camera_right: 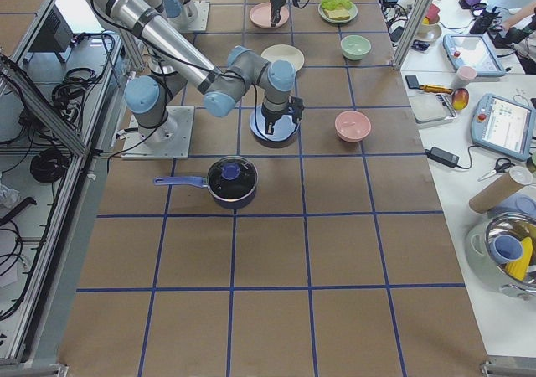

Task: Stack three plates with pink and blue
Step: 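Lift the pink plate edge with the left gripper while the right holds the blue plate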

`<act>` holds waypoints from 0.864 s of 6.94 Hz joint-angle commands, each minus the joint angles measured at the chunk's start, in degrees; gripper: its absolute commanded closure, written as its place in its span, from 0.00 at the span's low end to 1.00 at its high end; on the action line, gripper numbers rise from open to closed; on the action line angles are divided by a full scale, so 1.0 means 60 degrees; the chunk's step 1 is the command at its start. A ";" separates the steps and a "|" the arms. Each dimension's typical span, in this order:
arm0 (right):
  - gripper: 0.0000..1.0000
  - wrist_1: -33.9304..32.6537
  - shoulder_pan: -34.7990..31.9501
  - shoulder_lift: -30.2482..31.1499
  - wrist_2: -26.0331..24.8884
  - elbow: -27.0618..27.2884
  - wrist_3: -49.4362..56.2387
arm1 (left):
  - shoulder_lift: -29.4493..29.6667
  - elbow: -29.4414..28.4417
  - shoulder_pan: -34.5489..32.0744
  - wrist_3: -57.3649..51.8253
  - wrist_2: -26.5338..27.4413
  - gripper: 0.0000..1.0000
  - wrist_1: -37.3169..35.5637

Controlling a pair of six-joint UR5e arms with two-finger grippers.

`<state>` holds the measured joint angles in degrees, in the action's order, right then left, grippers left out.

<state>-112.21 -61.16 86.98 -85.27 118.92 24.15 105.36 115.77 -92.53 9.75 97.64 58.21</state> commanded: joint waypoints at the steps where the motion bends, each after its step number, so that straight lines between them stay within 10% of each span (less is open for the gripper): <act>1: 1.00 0.0301 -0.0003 0.0034 -0.0026 -0.0364 -0.0027 | 0.0018 0.0011 -0.0003 0.0000 -0.0014 0.59 -0.0004; 6: 1.00 0.1299 -0.0061 -0.0097 0.0046 -0.1290 -0.0086 | 0.0135 0.0099 -0.0032 0.0000 -0.0029 0.62 -0.0019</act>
<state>-104.56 -61.48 86.63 -85.16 111.00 23.57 106.13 116.11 -92.70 9.75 97.48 58.10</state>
